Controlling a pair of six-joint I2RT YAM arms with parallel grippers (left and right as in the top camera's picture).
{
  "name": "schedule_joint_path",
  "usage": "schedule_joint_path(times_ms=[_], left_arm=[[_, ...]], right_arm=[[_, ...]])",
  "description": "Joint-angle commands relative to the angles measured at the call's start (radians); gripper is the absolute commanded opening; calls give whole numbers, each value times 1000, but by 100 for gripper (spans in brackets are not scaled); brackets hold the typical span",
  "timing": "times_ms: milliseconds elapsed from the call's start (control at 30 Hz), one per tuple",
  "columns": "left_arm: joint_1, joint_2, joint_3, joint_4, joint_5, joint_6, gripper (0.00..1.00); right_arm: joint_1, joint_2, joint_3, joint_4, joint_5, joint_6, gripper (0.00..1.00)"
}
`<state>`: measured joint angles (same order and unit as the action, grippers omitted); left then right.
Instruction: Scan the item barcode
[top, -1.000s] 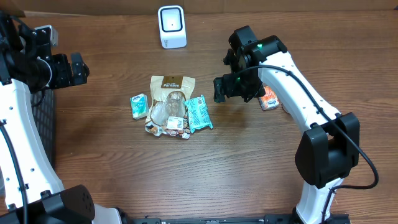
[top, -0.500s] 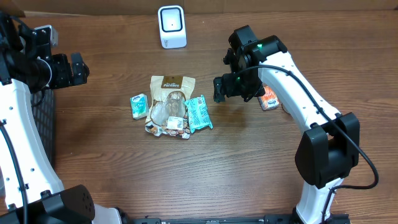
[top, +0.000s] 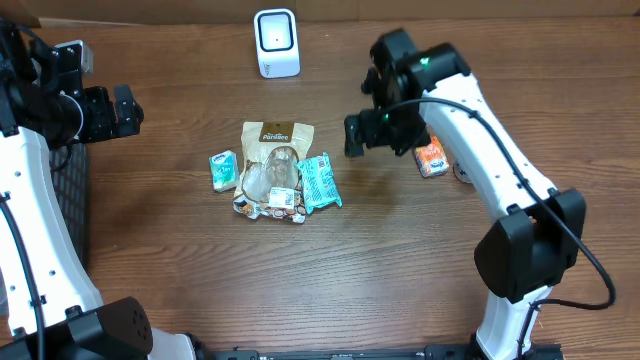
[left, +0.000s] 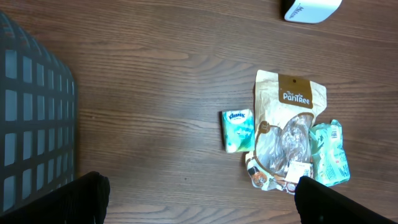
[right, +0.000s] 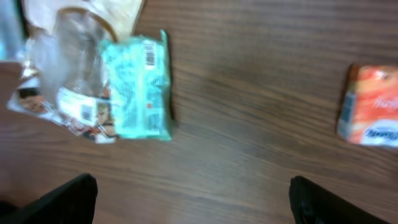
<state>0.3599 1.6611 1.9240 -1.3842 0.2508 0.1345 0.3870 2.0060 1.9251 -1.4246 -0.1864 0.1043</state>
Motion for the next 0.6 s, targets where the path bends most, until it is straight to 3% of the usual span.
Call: schedule_joint_path(times_ms=[0,200,567], left_arm=[[-7,3,8,1,5,15,100],[-7,3,8,1,5,15,100],[-7,3,8,1,5,15,100]], right_arm=[[0,-14,152,-51,-6,-4,96],[-1,7,148,0,-15,26,96],[0,98,-71,100,-105,21,95]])
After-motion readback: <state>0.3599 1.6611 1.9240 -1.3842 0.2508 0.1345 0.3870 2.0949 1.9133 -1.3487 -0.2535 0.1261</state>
